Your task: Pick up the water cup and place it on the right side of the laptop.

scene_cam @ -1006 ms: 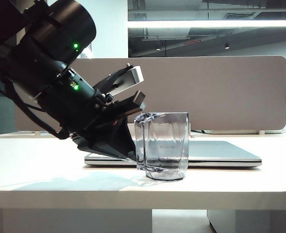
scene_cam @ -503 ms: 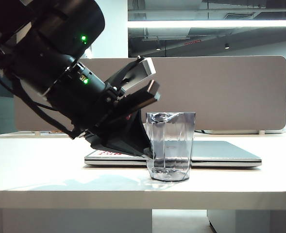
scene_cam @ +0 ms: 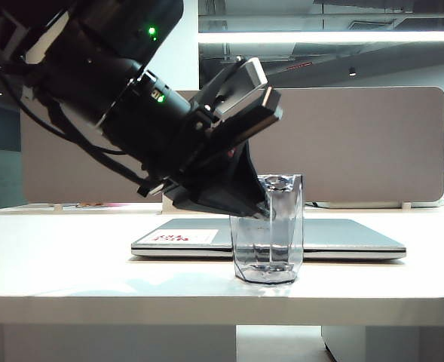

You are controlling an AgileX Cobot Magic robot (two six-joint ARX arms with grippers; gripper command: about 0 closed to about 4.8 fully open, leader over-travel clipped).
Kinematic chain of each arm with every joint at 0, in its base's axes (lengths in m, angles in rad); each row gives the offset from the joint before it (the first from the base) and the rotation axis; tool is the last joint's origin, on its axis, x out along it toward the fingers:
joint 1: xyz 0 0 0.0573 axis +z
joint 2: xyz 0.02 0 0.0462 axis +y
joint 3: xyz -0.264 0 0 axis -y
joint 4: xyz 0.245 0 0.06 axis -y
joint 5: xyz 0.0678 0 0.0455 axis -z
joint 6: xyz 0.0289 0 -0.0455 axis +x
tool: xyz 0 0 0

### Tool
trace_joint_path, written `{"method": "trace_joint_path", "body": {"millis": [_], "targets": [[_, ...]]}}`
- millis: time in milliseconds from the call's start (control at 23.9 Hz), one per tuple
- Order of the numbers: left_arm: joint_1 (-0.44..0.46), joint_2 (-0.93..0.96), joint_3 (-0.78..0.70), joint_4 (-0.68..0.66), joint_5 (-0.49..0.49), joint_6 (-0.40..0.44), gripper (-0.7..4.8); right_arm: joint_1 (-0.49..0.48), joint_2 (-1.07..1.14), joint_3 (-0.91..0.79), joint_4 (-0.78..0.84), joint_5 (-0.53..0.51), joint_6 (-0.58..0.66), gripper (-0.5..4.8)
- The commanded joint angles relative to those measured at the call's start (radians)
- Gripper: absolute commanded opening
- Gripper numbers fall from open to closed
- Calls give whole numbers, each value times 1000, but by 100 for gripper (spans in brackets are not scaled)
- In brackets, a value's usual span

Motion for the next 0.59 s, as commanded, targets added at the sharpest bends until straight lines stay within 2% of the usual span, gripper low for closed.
{"method": "trace_joint_path", "body": {"millis": [42, 210, 335, 587], "targets": [[-4, -1, 7, 9, 2, 0, -4, 0, -1, 3, 11, 2, -3, -9], [-5, -2, 7, -6, 1, 0, -4, 0, 2, 3, 11, 2, -3, -9], [-5, -2, 7, -106, -19, 2, -4, 0, 2, 3, 11, 2, -3, -9], [-9, -1, 7, -93, -21, 5, -4, 0, 2, 3, 11, 2, -3, -9]]}}
